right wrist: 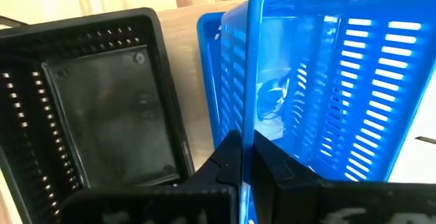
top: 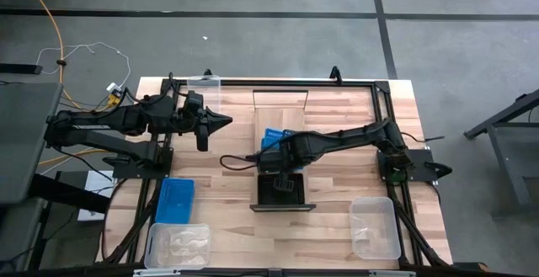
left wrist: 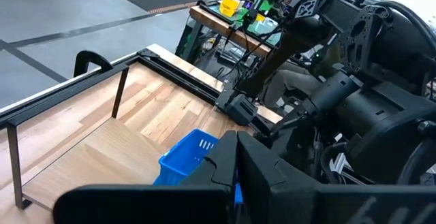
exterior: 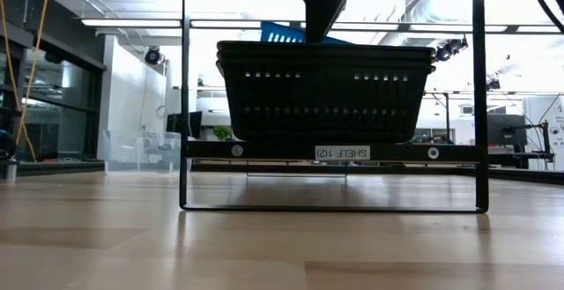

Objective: Stack baskets on shelf by color
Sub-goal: Stack the right blue bin on top of the other blue bin on the shelf

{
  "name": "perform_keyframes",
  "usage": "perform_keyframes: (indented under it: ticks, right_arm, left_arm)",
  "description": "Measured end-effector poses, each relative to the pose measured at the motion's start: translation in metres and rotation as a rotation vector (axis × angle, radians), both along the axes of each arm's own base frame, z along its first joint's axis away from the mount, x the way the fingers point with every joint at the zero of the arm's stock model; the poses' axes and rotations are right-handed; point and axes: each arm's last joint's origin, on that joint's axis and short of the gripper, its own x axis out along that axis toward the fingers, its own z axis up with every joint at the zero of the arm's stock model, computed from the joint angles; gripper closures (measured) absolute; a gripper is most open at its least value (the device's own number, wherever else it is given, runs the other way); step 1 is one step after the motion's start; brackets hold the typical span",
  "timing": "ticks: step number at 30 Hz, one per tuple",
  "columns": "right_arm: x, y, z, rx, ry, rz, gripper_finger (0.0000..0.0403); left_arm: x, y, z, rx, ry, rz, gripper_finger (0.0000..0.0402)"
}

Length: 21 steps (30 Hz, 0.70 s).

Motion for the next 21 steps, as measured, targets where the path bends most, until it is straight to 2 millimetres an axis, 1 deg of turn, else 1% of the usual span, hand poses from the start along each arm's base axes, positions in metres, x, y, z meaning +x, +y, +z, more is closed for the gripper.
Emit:
perform_keyframes:
  ticks: [7,13,21]
  right_arm:
    - [-0.0013,0.0001,-0.0003,0.012,0.017,0.004,0.0403]
    - [-0.0013,0.0000,-0.0003,-0.006,0.025,0.052,0.0403]
    - [-0.0004,0.0004,-0.0003,-0.008,0.027,0.102,0.0403]
  left_arm:
    - [0.0000,0.0003,0.0000,0.007,0.002,0.011,0.0401]
    - [-0.0005,0.0017,0.0000,0.008,0.001,0.060,0.0401]
    - [-0.0005,0.0018,0.0000,0.004,-0.001,0.065,0.0401]
